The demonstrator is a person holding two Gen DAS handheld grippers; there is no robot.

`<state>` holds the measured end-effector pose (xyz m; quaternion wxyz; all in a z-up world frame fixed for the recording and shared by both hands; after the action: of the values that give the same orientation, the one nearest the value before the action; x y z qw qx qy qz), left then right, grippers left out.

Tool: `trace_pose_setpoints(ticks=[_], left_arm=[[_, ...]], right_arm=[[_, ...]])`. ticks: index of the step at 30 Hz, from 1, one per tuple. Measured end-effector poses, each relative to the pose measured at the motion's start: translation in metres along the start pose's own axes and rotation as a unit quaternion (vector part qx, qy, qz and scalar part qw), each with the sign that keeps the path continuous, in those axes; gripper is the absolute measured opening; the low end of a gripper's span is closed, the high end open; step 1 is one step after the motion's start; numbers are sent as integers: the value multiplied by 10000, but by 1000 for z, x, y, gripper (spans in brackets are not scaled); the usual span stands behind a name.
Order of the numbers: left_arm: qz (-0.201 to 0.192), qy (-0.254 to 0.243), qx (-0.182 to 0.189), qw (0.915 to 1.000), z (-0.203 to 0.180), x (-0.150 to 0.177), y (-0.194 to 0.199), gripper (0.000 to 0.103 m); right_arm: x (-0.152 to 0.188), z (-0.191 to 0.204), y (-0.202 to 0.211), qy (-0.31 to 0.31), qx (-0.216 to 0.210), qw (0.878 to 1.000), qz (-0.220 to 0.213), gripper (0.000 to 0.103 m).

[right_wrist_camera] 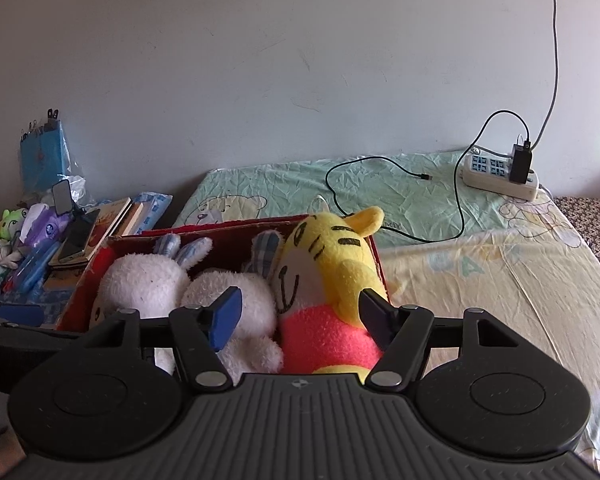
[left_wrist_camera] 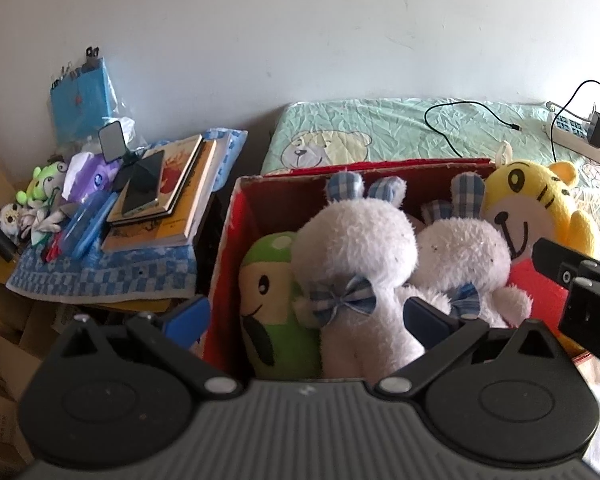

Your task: Organize objects

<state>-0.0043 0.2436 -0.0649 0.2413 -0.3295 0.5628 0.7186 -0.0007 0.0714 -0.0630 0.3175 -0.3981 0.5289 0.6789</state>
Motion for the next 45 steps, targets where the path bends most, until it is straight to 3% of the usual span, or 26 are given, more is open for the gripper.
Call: trace_pose_setpoints(ticks=[45], left_arm=[[65, 89, 154, 9998, -5, 12, -6, 103]], right_arm=[[14, 2, -7, -343, -226, 9991, 77, 45]])
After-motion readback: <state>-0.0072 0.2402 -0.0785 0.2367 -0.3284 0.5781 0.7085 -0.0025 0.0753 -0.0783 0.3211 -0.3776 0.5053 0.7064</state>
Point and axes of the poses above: each gripper's, at about its wrist camera, not at the fingertips, and y roughly against the way its jaws point, z to its left, x to its underside, the point moved 8 cm from there along -y, roughly the way its jaws point, and after that the axes turned 8 degrees about -z, right-handed, at the moved point
